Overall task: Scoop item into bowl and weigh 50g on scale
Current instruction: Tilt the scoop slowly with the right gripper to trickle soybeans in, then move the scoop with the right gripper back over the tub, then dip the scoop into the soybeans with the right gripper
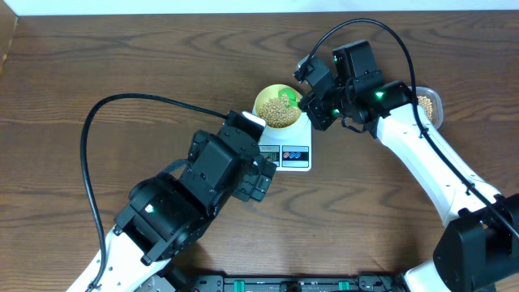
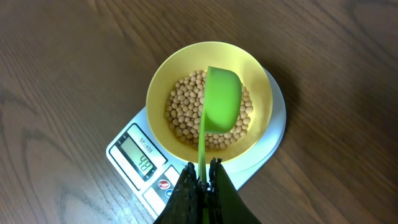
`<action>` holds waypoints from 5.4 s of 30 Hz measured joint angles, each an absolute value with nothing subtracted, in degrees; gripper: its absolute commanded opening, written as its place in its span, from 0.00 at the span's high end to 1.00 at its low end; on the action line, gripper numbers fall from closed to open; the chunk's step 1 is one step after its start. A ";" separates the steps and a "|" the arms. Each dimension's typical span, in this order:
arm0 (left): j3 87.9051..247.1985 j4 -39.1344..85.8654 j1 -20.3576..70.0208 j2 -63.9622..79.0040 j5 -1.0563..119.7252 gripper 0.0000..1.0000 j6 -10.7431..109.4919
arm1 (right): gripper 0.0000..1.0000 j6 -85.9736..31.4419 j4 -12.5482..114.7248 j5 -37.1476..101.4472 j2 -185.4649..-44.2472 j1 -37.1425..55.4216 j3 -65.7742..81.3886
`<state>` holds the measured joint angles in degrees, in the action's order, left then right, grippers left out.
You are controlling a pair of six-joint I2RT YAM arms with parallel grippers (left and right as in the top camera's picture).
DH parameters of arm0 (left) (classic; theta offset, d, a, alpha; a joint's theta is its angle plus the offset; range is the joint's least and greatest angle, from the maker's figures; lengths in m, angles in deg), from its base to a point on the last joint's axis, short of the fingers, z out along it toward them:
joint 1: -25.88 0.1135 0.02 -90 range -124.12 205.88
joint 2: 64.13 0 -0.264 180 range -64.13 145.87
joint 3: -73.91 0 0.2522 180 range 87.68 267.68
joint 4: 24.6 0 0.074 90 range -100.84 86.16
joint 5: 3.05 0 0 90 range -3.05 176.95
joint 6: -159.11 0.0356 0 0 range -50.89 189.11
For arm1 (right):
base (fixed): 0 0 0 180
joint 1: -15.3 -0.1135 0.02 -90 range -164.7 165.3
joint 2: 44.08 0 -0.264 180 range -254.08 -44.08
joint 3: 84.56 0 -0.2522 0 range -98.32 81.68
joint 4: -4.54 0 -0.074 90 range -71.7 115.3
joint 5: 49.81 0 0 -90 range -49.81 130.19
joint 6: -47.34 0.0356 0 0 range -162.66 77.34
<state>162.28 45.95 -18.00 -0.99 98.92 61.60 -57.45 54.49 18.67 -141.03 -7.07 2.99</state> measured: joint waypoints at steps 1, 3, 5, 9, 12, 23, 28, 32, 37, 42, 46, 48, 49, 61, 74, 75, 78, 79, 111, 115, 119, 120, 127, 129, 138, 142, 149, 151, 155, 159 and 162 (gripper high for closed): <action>162.28 45.95 -18.00 -0.99 98.92 0.02 61.63 | 0.99 -57.45 54.49 18.67 -141.03 -7.07 2.99; 162.28 45.95 -18.00 -0.99 98.92 0.02 61.63 | 0.99 -57.45 54.49 18.67 -141.03 -7.07 2.99; 162.28 45.95 -18.00 -0.99 98.92 0.02 61.60 | 0.99 -57.47 54.49 18.67 -141.03 -7.07 2.99; 162.28 45.95 -18.00 -0.99 98.92 0.02 61.60 | 0.99 -58.54 54.53 18.67 -141.03 -7.37 2.99; 162.28 45.95 -18.00 -0.99 98.92 0.02 61.63 | 0.99 -59.85 54.57 18.65 -141.03 -8.40 2.99; 162.28 45.95 -18.00 -0.99 98.92 0.02 61.60 | 0.99 -63.05 53.83 20.18 -141.03 -10.13 2.99; 162.28 45.95 -18.00 -0.99 98.92 0.02 61.63 | 0.99 -63.53 53.20 21.91 -141.03 -10.13 2.99; 162.28 45.95 -18.00 -0.99 98.92 0.02 61.63 | 0.99 -63.85 53.20 22.30 -141.03 -10.15 2.99; 162.28 45.95 -18.00 -0.99 98.92 0.02 61.60 | 0.99 -64.27 53.22 23.46 -141.03 -10.35 2.99; 162.28 45.95 -18.00 -0.99 98.92 0.02 61.63 | 0.99 -64.42 53.22 23.81 -141.03 -10.54 2.99; 162.28 45.95 -18.00 -0.99 98.92 0.02 61.63 | 0.99 -64.88 53.22 24.55 -141.03 -10.56 2.99; 162.28 45.95 -18.00 -0.99 98.92 0.02 61.63 | 0.99 -65.12 53.22 24.69 -141.03 -10.56 2.99; 162.28 45.95 -18.00 -0.99 98.92 0.02 61.63 | 0.99 -65.19 53.22 24.79 -141.03 -10.56 2.99; 162.28 45.95 -18.00 -0.99 98.92 0.02 61.60 | 0.99 -65.43 53.44 24.88 -141.03 -10.56 2.99; 162.28 45.95 -18.00 -0.99 98.92 0.02 61.63 | 0.99 -46.96 56.06 16.53 -141.12 -3.33 2.99; 162.28 45.95 -18.00 -0.99 98.94 0.02 61.60 | 0.99 -45.34 56.17 14.17 -141.23 -1.67 2.99; 162.28 45.95 -18.00 -0.99 98.92 0.02 61.63 | 0.99 -41.69 56.06 5.84 -142.47 3.10 2.92; 162.28 45.95 -18.00 -0.99 98.92 0.02 61.63 | 0.99 -40.97 55.86 2.57 -143.13 4.45 2.90; 162.28 45.95 -18.00 -0.99 98.92 0.02 61.63 | 0.99 -49.56 67.58 -2.83 -146.87 34.77 2.62; 162.28 45.95 -18.00 -0.99 98.94 0.02 61.60 | 0.99 -50.08 67.78 5.47 -146.87 33.76 2.62; 162.28 45.95 -18.00 -0.99 98.94 0.02 61.63 | 0.99 -50.04 68.39 15.16 -146.87 30.66 1.48; 162.28 45.95 -18.00 -0.99 98.92 0.02 61.63 | 0.99 -50.02 68.80 16.84 -146.87 29.89 0.82; 162.28 45.95 -18.00 -0.99 98.92 0.02 61.60 | 0.99 -48.97 73.66 33.56 -146.76 20.71 -7.44; 162.28 45.95 -18.00 -0.99 98.92 0.02 61.60 | 0.99 -48.51 75.10 37.06 -146.76 18.18 -9.34; 162.28 45.98 -18.00 -0.97 98.92 0.02 61.63 | 0.99 -42.94 87.67 43.88 -146.34 13.06 -12.51; 162.28 45.95 -18.00 -0.95 98.92 0.02 61.63 | 0.99 -41.01 90.66 46.78 -146.34 13.02 -12.51; 162.28 45.95 -18.00 -0.95 98.92 0.02 61.63 | 0.99 -39.79 90.90 52.82 -146.34 13.02 -12.51; 162.28 45.95 -18.00 -0.95 98.92 0.02 61.60 | 0.99 -39.75 90.64 54.52 -146.34 12.91 -12.51; 162.28 45.95 -18.00 -0.95 98.92 0.02 61.63 | 0.99 -39.99 90.46 58.91 -146.34 11.36 -12.51; 162.28 45.95 -18.00 -0.95 98.92 0.02 61.63 | 0.99 -42.17 87.27 59.94 -146.34 8.74 -12.51; 162.28 45.95 -18.00 -0.95 98.92 0.02 61.63 | 0.99 -45.36 82.97 54.70 -146.34 7.18 -12.51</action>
<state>162.28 45.95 -18.00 -0.95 98.92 61.63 -45.36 82.97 54.70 -146.34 7.18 -12.51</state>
